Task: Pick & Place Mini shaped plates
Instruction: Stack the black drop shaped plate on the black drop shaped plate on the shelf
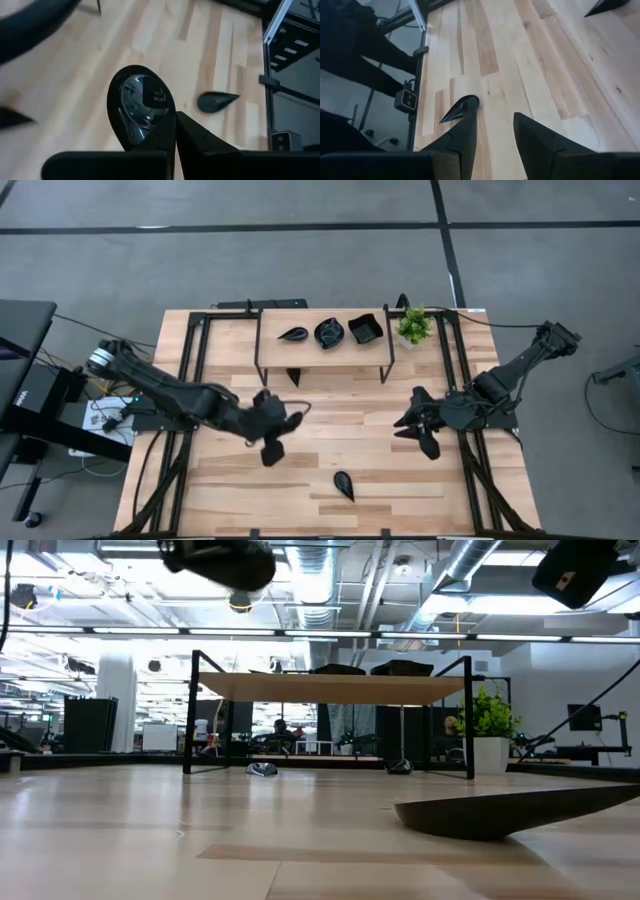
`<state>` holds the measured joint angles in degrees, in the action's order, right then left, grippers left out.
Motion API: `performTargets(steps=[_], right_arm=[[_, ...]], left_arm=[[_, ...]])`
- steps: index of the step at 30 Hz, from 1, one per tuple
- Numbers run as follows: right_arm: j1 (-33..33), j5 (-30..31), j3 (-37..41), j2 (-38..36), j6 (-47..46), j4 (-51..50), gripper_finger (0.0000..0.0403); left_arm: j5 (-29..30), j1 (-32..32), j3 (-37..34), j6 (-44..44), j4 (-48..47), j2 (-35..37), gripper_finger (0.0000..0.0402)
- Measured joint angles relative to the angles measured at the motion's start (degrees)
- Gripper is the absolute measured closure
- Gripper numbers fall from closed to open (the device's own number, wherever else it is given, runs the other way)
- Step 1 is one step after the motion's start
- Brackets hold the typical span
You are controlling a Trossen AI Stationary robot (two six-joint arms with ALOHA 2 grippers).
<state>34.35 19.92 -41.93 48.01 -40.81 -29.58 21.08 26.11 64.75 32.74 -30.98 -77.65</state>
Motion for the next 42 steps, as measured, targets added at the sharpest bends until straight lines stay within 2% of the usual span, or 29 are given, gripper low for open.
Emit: performTargets(steps=[4,7,10,14,16,20,23,27,33,37,42], right_arm=[[0.0,1.7,0.0,0.1,-1.6,0.0,0.0278],[0.0,5.6,0.0,0.1,-2.3,0.0,0.0278],[0.0,11.7,0.0,0.1,-2.3,0.1,0.0278],[-0.4,21.1,0.0,0.1,-0.7,0.1,0.0278],[-1.5,24.4,0.0,0.1,1.5,0.3,0.0278],[-4.9,28.3,0.0,0.1,6.2,3.1,0.0278],[-8.0,28.1,0.0,0.1,10.8,5.8,0.0278],[-11.7,28.1,0.0,0.1,14.0,8.3,0.0278],[-16.5,28.0,0.0,0.1,15.9,9.1,0.0278],[-18.2,27.7,0.0,0.1,15.9,9.1,0.0278],[-19.2,27.5,0.0,0.1,15.9,8.7,0.0278]], left_arm=[[0.1,-3.4,0.0,-9.7,0.0,4.6,0.0394],[-0.2,-7.8,0.0,-16.3,0.0,7.8,0.0389],[-1.6,-13.5,0.0,-23.2,0.0,10.7,0.0387],[-4.3,-24.5,0.0,-32.6,0.0,13.0,0.039],[-7.1,-31.0,0.2,-35.1,-0.1,13.2,0.0392],[-16.9,-42.4,1.8,-37.5,-0.8,11.2,0.0389],[-18.2,-47.1,3.4,-41.8,-1.5,9.1,0.0386],[-18.3,-50.5,6.4,-46.8,-2.2,5.2,0.0389],[-16.9,-52.2,13.5,-52.2,-10.7,-3.6,0.0391],[-15.7,-52.0,18.0,-52.2,-17.1,-8.0,0.0387],[-15.8,-49.4,18.7,-52.6,-18.6,-8.7,0.0388]])
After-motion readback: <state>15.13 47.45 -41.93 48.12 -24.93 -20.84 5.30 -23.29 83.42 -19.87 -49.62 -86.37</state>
